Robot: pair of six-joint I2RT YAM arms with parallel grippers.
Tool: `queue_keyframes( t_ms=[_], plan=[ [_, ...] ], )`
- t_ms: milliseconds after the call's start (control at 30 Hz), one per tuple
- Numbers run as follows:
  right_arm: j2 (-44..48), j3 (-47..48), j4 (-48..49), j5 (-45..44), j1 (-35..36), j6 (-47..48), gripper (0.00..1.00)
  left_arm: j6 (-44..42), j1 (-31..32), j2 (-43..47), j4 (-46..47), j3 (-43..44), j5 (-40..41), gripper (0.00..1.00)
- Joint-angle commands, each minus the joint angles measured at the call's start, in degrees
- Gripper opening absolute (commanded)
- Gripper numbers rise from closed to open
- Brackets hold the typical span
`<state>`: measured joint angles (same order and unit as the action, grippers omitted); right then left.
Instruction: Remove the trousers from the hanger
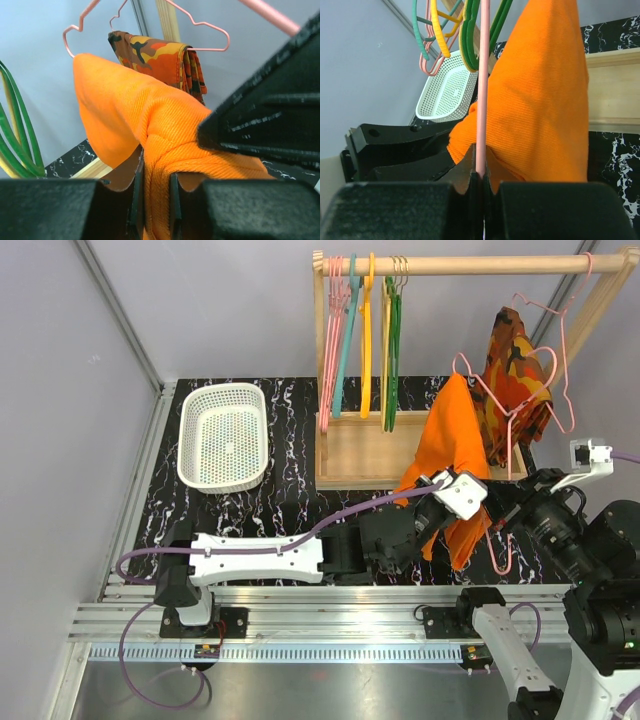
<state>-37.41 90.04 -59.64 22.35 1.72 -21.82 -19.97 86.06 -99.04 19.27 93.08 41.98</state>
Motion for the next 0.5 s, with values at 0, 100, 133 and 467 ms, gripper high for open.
queue_keyframes(
  t_ms=[0,100,133,467],
  plan=[
    [1.5,-2.0,0.8,-4.8,-0.1,4.9,0.00,-0.3,0.0,6.9,11.2,10.3,-0.8,0.00],
    [2.6,-3.2,-0.6,-5.7,-0.2,5.2,0.00,-2.3,0.0,6.1,10.0,15.0,-2.0,0.00],
    [2.8,-3.6,-0.8,-6.4,-0.1,5.2,0.00,-2.9,-0.1,5.8,10.2,17.6,-2.2,0.00],
    [4.5,-4.9,-4.2,-9.4,0.2,4.6,0.00,-8.7,-0.1,3.2,12.3,26.7,-6.6,0.00]
  ],
)
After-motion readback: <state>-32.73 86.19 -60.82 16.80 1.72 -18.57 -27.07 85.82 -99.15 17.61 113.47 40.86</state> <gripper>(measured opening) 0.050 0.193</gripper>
